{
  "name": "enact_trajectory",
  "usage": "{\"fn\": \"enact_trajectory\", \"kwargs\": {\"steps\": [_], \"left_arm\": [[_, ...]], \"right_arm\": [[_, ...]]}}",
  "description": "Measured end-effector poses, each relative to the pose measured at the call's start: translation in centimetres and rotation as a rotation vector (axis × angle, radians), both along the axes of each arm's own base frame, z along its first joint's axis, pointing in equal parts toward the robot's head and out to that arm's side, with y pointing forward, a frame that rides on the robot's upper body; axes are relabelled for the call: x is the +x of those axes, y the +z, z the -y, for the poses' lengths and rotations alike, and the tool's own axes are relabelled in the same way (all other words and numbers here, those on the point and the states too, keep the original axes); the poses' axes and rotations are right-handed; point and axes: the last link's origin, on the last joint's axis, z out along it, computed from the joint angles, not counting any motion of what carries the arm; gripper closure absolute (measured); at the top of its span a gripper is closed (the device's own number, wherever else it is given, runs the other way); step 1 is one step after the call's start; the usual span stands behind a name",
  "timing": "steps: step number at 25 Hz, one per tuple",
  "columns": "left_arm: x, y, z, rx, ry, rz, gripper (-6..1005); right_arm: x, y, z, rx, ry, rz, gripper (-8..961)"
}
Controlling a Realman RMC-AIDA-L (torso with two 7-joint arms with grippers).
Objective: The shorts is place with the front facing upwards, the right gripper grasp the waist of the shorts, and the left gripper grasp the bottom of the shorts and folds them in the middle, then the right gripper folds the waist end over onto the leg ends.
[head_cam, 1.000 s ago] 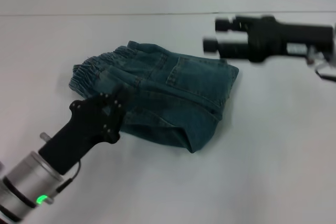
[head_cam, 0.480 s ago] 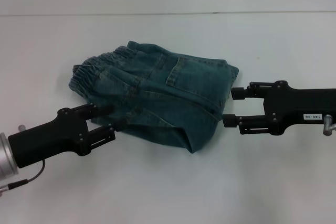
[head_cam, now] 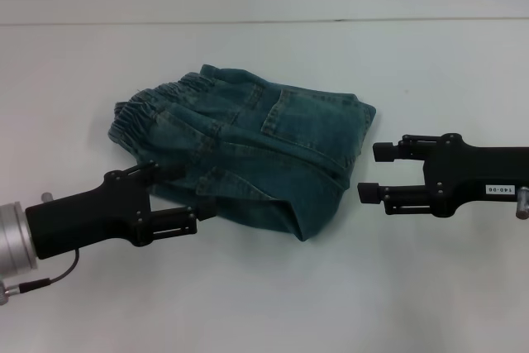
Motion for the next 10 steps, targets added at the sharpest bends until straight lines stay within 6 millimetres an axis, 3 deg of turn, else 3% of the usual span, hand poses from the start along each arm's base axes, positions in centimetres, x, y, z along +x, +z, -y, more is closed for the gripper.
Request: {"fn": "enact_trajectory", "kwargs": {"steps": [5,10], "left_arm": [[-0.04,-0.06,-0.13,0.000,0.005,-0.008,65],[-0.09,-0.02,-0.30,0.007,0.012,-0.011,65]], "right_arm": [[0.09,-0.03,0.06,-0.001,-0.004,-0.001,146],[0.13,-0.04,0.11,-0.001,-0.007,-0.004,146]]}}
